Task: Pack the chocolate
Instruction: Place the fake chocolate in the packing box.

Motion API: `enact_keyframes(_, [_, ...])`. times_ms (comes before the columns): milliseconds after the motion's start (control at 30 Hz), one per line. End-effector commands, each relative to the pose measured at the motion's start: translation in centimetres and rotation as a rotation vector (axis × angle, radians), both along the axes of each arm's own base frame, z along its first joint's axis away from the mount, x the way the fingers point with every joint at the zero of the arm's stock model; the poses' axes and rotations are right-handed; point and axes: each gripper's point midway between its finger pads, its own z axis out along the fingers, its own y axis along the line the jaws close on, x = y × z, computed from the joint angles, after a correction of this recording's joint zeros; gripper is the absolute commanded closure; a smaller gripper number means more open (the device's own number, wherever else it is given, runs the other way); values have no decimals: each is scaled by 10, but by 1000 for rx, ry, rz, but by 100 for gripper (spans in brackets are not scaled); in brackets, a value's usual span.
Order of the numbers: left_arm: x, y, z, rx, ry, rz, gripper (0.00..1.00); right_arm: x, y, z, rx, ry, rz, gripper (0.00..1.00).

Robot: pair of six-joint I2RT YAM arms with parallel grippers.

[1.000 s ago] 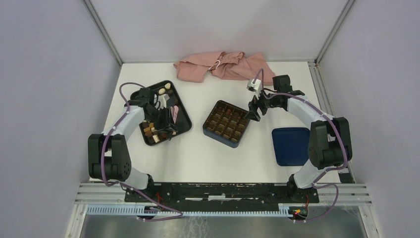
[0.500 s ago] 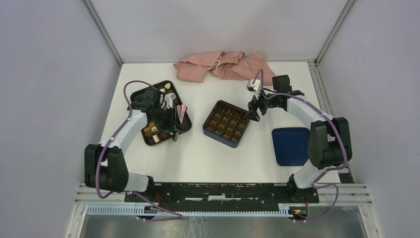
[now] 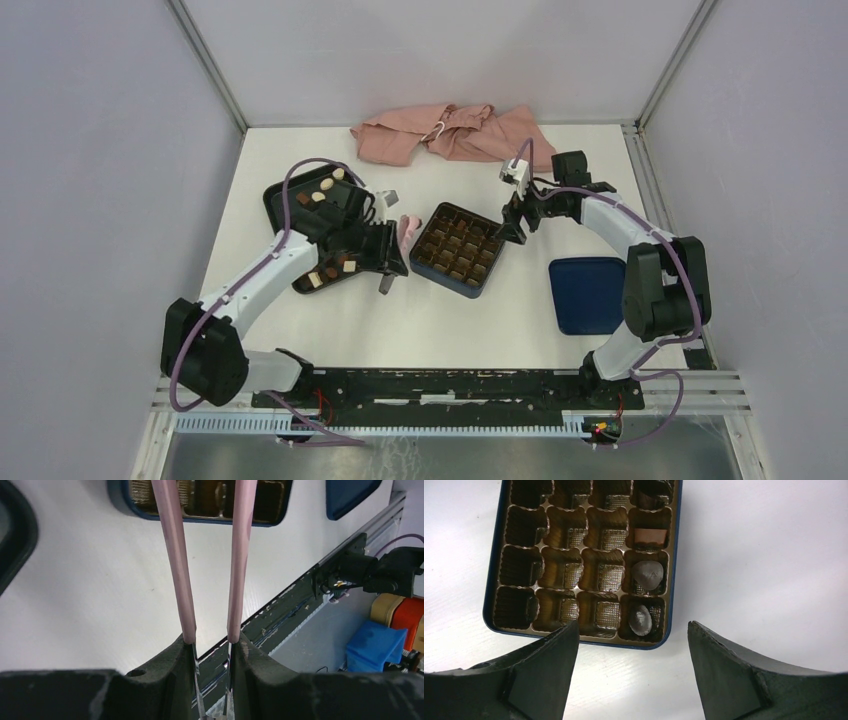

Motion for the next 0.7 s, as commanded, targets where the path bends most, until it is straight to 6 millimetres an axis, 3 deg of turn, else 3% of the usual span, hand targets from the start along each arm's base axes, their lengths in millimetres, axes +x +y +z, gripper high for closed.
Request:
enact_keyframes(0, [1,-46,37,-131,-68,-27,87,15,-12,20,2,-69,-40,15])
enact_keyframes(200, [-8,-100,34,-167,-77,-120,87,23,-27,24,11,-79,-112,15])
enact_keyframes(367, [-8,-135,20,-130,-76,-186,87,25,-30,24,12,-78,-124,15])
enact_keyframes(667, [-3,-160,-25,-22,-20,-240,87,27,-37,25,14,-78,-141,15])
